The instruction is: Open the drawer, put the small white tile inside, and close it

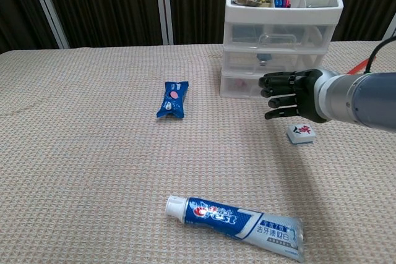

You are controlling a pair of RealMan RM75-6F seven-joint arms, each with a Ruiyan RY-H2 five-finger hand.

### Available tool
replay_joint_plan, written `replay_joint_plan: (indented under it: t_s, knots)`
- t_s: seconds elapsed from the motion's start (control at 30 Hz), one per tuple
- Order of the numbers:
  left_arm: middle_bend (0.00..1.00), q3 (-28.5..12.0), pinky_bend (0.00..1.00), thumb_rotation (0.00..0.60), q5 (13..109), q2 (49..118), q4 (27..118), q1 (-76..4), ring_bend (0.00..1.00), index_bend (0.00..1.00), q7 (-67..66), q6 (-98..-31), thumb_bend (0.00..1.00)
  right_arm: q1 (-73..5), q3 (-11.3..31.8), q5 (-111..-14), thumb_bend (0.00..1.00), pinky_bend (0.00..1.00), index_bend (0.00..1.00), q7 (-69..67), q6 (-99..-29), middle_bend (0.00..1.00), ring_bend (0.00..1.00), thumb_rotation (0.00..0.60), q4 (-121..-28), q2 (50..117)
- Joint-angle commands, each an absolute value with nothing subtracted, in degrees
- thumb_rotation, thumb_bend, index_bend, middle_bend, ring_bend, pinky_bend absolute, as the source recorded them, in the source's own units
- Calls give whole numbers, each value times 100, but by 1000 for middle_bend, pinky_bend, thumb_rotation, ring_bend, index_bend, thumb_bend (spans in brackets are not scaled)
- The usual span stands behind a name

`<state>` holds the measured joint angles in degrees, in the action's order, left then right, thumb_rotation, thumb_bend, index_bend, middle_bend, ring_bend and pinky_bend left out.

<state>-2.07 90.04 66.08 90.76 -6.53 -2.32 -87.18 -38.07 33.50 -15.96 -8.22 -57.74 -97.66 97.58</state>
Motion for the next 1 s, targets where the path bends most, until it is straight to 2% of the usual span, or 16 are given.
replay_joint_plan:
  t_s: [0.03, 0.6, 1.0]
  knots:
    - [0, -206, 0, 600, 8995, 6603, 9082, -656, 0, 73, -221, -8705, 145, -3916, 3420, -1444, 496, 619, 118, -846, -5668, 788, 796, 600, -9562, 9862]
    - [0, -217, 0, 600, 8962, 6569, 9066, -691, 0, 73, -184, -8643, 145, -4330, 3871, -1025, 497, 619, 225, -1040, -5428, 788, 796, 600, -8602, 10242]
    - [0, -207, 0, 600, 8980, 6562, 9062, -701, 0, 73, -178, -8638, 145, -4495, 4109, -821, 496, 619, 228, -1108, -5277, 789, 794, 600, -8067, 10364]
